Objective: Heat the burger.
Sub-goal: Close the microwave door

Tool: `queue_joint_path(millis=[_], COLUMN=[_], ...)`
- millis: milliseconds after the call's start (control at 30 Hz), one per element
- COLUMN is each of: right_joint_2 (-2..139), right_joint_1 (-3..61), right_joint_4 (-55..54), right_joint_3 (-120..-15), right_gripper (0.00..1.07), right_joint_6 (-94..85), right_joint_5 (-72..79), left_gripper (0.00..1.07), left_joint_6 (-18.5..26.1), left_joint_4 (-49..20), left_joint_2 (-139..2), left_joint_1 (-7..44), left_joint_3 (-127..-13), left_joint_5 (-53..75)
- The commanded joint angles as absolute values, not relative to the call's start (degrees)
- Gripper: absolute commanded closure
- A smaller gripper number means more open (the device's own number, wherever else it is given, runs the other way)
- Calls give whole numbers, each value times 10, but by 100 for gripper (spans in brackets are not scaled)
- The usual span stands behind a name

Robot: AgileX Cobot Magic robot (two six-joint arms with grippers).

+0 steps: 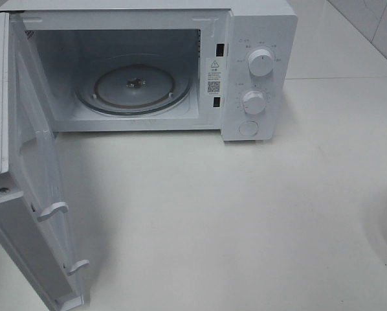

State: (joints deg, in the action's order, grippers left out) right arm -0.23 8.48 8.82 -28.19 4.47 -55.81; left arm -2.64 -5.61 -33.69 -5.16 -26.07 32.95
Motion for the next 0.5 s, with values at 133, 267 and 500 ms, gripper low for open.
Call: queue_joint_path(millis=[133,267,500], right_joint_2=[-17,-17,-17], right_joint_1=[82,82,82], right_joint_4=[87,87,87], right_joint_3=[-282,-282,-282], right_gripper=[36,36,36], right_joint_6=[41,41,41], right_joint_5=[-549,-549,-549], left_gripper=[107,107,107], left_joint_6=[-28,-28,-28], left_joint_4=[-73,-86,-56], left_joint_2=[-382,-414,-485], left_joint_1=[-54,-54,-52], left_joint_3=[-217,-185,-138], left_joint_5=[151,28,-140])
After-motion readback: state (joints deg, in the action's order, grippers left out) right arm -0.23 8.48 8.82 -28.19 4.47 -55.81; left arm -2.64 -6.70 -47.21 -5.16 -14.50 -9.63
